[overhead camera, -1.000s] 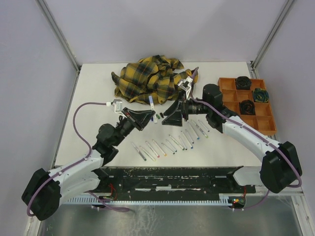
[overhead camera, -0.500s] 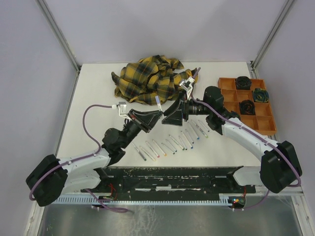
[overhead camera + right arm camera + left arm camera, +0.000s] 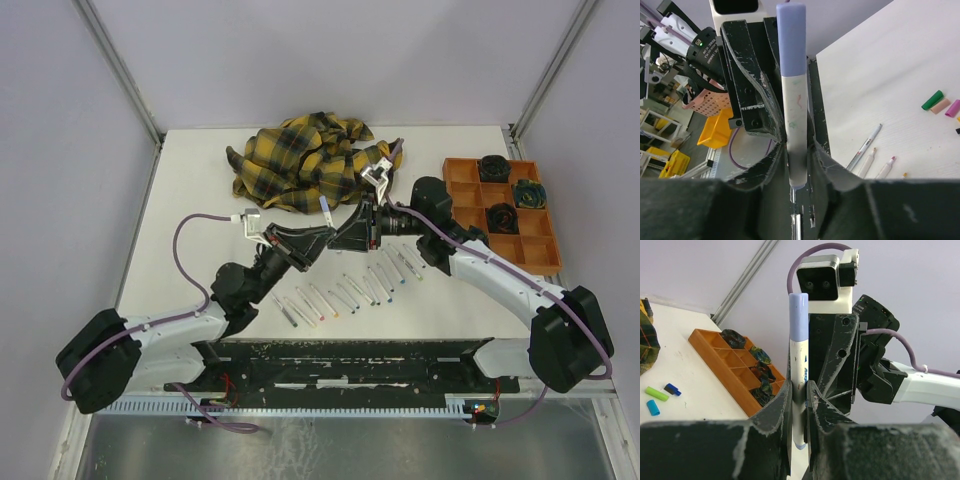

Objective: Open the pen caps
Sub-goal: Pick up the pen from the center of the board, then open the pen cap from the pen.

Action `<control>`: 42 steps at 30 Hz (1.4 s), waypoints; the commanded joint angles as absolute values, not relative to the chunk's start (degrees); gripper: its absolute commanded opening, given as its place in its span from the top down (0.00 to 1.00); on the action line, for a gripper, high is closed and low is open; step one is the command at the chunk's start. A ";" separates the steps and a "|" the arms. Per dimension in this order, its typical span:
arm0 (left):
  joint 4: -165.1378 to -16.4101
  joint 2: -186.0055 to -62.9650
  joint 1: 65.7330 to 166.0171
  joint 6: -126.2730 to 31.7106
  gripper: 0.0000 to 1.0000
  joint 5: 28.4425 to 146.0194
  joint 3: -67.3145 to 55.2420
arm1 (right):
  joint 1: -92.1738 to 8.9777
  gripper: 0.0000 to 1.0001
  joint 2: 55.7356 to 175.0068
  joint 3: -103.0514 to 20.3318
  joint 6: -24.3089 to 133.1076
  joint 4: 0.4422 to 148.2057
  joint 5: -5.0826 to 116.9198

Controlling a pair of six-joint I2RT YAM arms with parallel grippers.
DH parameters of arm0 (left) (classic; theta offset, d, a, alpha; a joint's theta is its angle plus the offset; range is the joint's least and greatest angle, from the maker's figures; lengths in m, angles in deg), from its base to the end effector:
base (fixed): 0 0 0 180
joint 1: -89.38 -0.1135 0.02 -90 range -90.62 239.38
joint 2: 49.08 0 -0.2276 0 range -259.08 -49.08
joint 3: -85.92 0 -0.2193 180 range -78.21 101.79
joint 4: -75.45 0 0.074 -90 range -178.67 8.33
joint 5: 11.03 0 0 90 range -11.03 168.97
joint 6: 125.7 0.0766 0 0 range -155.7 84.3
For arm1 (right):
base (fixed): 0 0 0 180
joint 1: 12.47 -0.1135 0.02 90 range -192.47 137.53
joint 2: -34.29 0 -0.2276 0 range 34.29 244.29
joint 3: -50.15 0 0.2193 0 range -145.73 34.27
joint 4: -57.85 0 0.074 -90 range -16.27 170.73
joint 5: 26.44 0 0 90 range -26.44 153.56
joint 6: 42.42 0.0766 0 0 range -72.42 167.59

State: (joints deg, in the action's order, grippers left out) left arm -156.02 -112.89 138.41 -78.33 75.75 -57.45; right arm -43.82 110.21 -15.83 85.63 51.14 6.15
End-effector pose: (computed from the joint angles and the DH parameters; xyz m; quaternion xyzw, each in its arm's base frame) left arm 0.1683 -0.1873 0.2795 0.0067 0.5428 -0.5917 0.5960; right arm 0.2190 0.2090 0.2899 -0.2921 0.6556 0.6300 0.2966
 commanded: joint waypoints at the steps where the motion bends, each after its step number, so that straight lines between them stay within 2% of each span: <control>1: -159.65 -113.24 138.93 -79.20 0.97 74.16 -55.16 | -44.52 0.76 110.46 -17.97 84.82 49.58 5.28; 3: -158.83 -112.76 138.95 -79.21 0.92 73.90 -55.22 | -44.53 0.88 110.65 -18.30 84.54 49.94 4.96; 6: -154.74 -109.89 138.81 -79.43 0.63 72.69 -54.98 | -44.52 0.99 110.25 -18.50 84.15 50.39 4.67; 9: -146.17 -105.63 138.15 -79.02 0.39 72.27 -53.48 | -44.53 1.00 109.96 -18.53 84.14 50.31 4.22; 12: -138.02 -103.17 135.46 -79.42 0.31 76.23 -50.17 | -44.58 1.00 109.95 -18.60 84.44 50.01 3.71; 15: -132.95 -103.89 131.57 -82.48 0.30 82.79 -46.73 | -44.82 1.00 110.17 -18.48 84.98 48.91 2.76; 18: -132.78 -105.95 128.93 -85.51 0.32 88.38 -44.78 | -45.21 1.00 109.93 -18.48 85.05 48.59 2.31; 20: -132.79 -107.12 128.46 -85.87 0.38 89.88 -43.57 | -45.23 1.00 109.89 -18.60 84.85 48.62 2.14; 25: -132.82 -108.52 127.64 -86.06 0.47 92.01 -41.90 | -45.30 1.00 110.16 -18.78 84.44 49.13 1.84; 29: -132.73 -108.50 126.68 -86.48 0.59 93.15 -41.55 | -45.42 1.00 110.32 -18.85 84.03 49.64 1.77; 34: -132.62 -108.11 125.03 -86.97 0.62 94.73 -40.92 | -45.78 1.00 110.87 -19.29 83.08 51.10 1.64; 37: -132.70 -108.38 124.26 -87.18 0.79 96.78 -40.21 | -45.88 1.00 110.97 -19.26 83.01 51.29 1.64; 39: -132.78 -108.53 123.86 -87.12 0.95 97.91 -39.81 | -46.02 1.00 111.15 -19.29 83.00 51.38 1.66; 42: -132.64 -108.07 122.49 -86.07 0.97 98.13 -39.11 | -46.63 1.00 111.64 -18.94 83.22 51.40 2.00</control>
